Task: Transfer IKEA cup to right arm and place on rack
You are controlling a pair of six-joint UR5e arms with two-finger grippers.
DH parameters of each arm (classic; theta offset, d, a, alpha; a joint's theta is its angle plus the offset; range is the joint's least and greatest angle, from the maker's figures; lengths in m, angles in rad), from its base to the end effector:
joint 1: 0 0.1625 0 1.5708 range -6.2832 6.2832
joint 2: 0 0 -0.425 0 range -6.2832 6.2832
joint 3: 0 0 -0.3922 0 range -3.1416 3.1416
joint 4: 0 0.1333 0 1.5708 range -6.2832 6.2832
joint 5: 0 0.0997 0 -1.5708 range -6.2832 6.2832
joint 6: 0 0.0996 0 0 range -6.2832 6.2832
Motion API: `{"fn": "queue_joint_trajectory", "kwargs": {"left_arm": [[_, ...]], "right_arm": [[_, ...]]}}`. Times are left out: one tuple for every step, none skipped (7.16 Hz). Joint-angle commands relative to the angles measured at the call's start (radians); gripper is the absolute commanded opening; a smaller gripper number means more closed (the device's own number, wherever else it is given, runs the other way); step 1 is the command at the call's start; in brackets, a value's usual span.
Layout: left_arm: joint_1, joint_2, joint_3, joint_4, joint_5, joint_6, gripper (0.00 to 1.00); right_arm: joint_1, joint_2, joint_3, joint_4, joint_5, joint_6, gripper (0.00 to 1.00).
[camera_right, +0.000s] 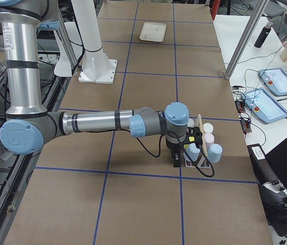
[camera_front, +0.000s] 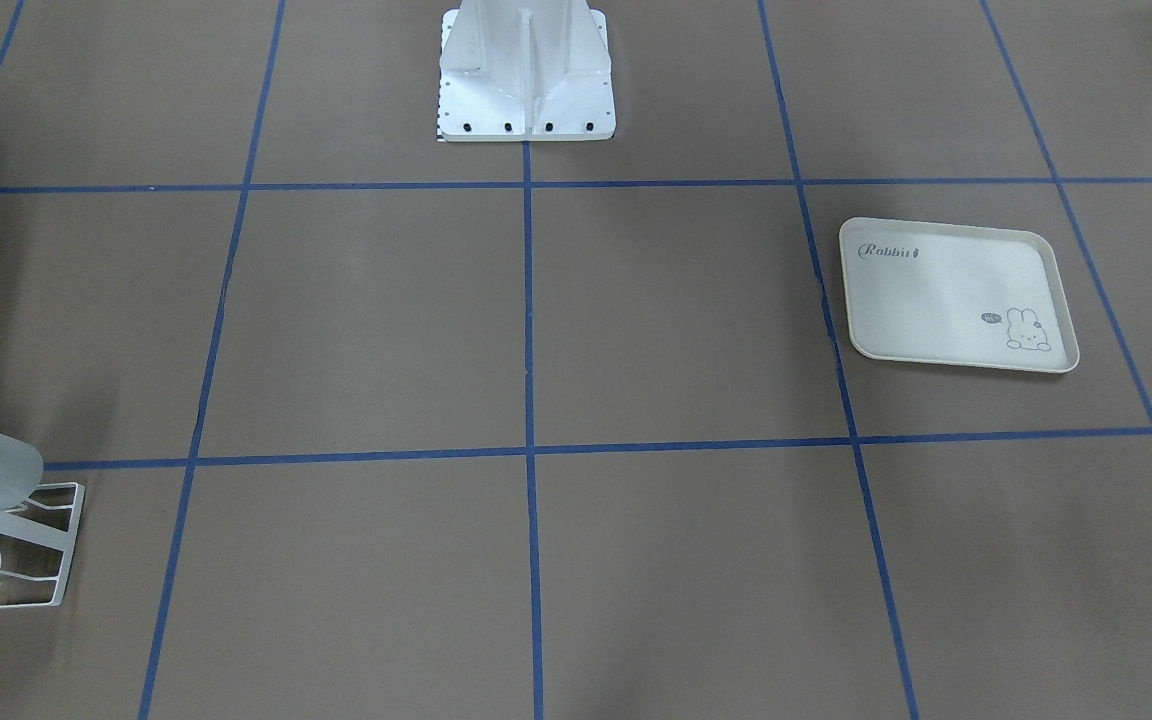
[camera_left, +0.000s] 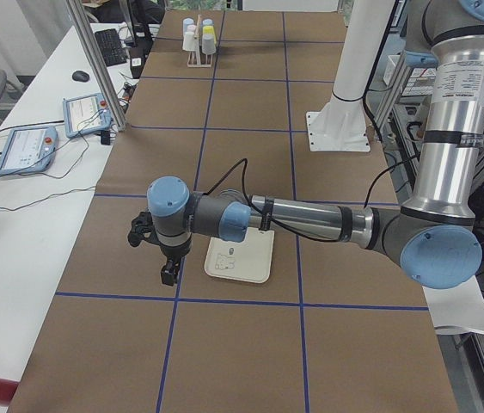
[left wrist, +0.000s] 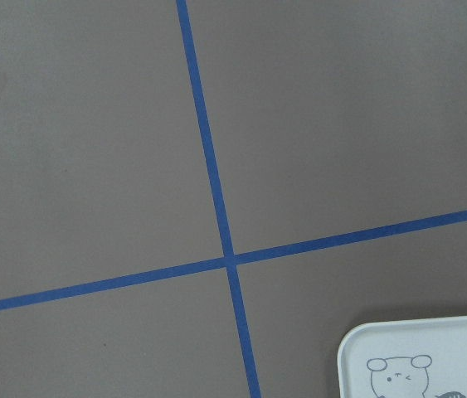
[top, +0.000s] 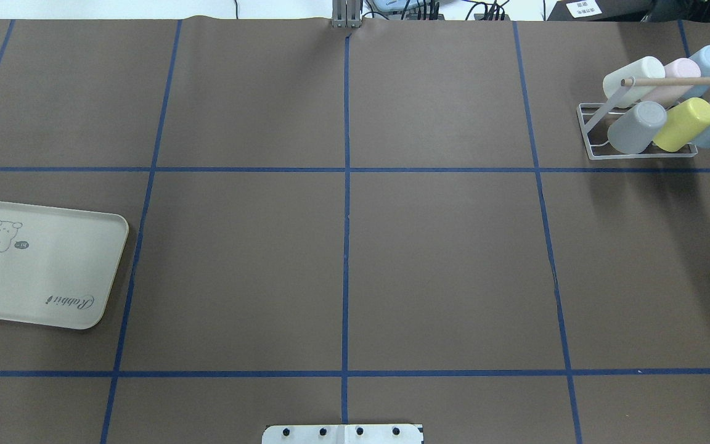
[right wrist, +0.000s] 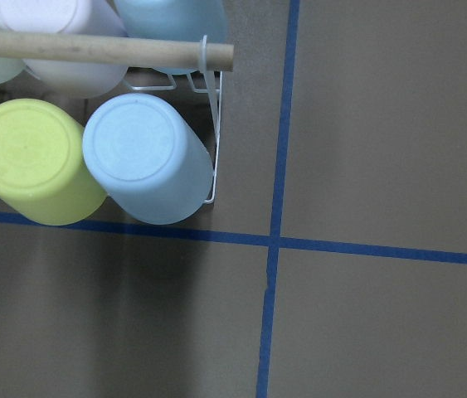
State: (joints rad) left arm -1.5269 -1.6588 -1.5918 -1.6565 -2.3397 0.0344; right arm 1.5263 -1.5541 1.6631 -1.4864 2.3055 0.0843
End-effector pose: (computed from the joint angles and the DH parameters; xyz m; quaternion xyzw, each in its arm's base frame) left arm -0.0403 -0.5412 0.5941 0.0883 0.3737 0.0725 0.9205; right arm 0.0438 -0.5115 0.5981 0.0669 -0.3625 -0.0162 0.9294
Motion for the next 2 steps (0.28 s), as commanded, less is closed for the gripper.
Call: {"fn": "queue_joint_trajectory", "kwargs": {"left_arm": [[0.001,0.005,-0.005,-0.002,-0.001,-0.001,1.0],[0.001,0.005,-0.016,-0.002,-0.001,-0.001,1.0]], "right_arm": [[-0.002,-0.011,0.013,0.0,0.003,0.0,1.0],[-0.002,-0.011,0.013,0.001,0.0,0.0,1.0]]}}
